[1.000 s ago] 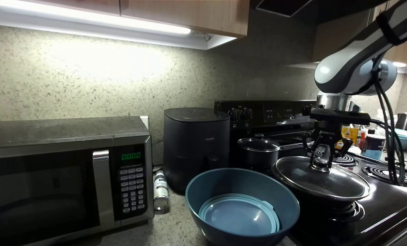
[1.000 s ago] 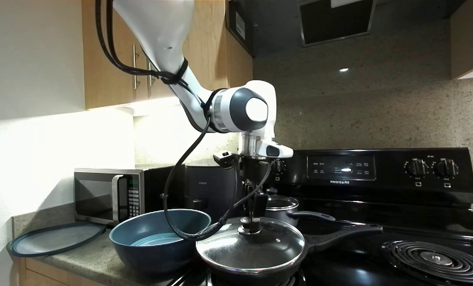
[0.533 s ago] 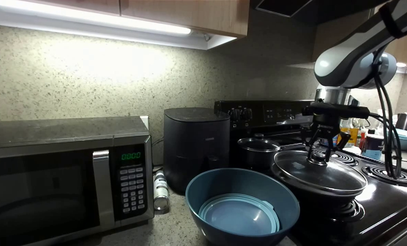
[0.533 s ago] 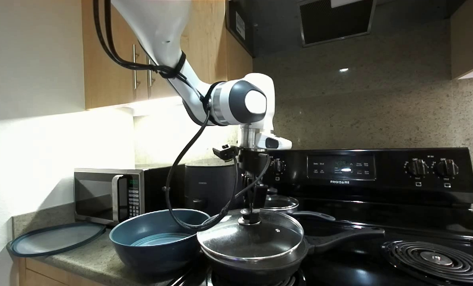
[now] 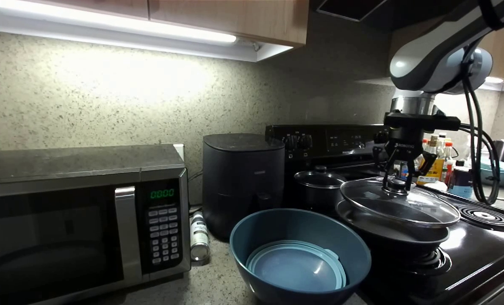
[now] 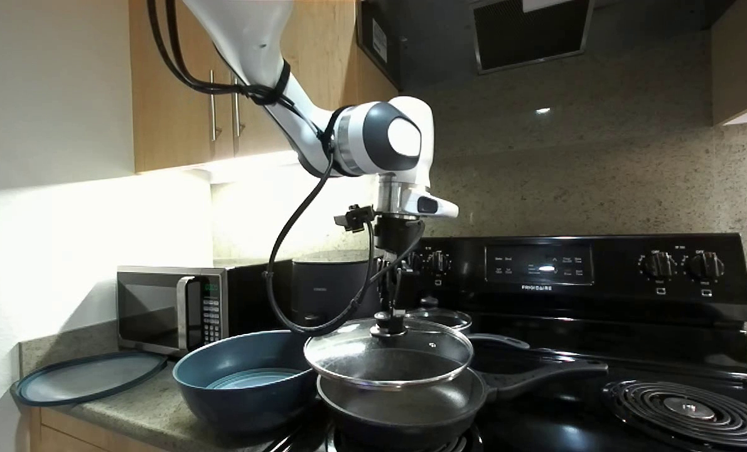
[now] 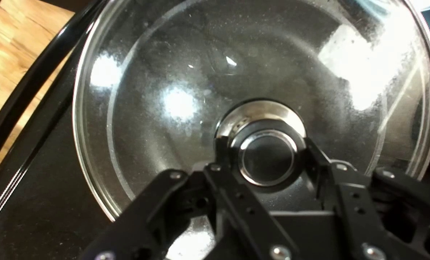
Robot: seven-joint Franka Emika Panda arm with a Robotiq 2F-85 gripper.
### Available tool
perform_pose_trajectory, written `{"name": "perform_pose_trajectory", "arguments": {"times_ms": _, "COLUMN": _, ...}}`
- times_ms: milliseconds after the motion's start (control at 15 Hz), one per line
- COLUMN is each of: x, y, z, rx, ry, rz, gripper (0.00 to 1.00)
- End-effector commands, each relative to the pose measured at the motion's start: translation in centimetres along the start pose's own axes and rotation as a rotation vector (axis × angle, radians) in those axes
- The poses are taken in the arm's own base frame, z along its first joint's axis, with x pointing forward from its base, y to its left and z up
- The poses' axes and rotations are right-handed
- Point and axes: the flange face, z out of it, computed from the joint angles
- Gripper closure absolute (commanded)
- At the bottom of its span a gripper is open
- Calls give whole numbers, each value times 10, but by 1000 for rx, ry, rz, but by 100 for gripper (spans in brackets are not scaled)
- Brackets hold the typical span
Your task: Put the glass lid on the pan.
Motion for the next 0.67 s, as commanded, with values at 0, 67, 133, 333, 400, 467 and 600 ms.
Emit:
{"name": "perform_pose_trajectory", "arguments": {"times_ms": 0, "x": 3, "y": -9, "z": -10, "rx": 5, "ry": 33, "rz": -7, "gripper": 75}}
{"name": "perform_pose_trajectory", "arguments": {"times_ms": 67, "x": 5, "y": -12, "z": -10, "rx": 10, "ry": 49, "rz": -5, "gripper": 75}}
{"name": "perform_pose_trajectory", "arguments": {"times_ms": 133, "x": 7, "y": -14, "z": -10, "rx": 18, "ry": 63, "rz": 3, "gripper": 75}}
{"name": "perform_pose_trajectory", "arguments": {"times_ms": 333, "x": 16, "y": -22, "z": -8, "rx": 39, "ry": 89, "rz": 12, "gripper": 75}}
{"name": "perform_pose_trajectory", "arguments": {"times_ms": 400, "x": 20, "y": -25, "z": -6, "rx": 39, "ry": 95, "rz": 14, "gripper": 75}}
{"name": "perform_pose_trajectory", "arguments": {"times_ms": 467, "x": 23, "y": -28, "z": -4, "rx": 41, "ry": 98, "rz": 14, "gripper": 75}}
{"name": "perform_pose_trajectory", "arguments": {"times_ms": 600, "x": 28, "y": -31, "z": 4, "rx": 37, "ry": 96, "rz": 7, "gripper": 75}}
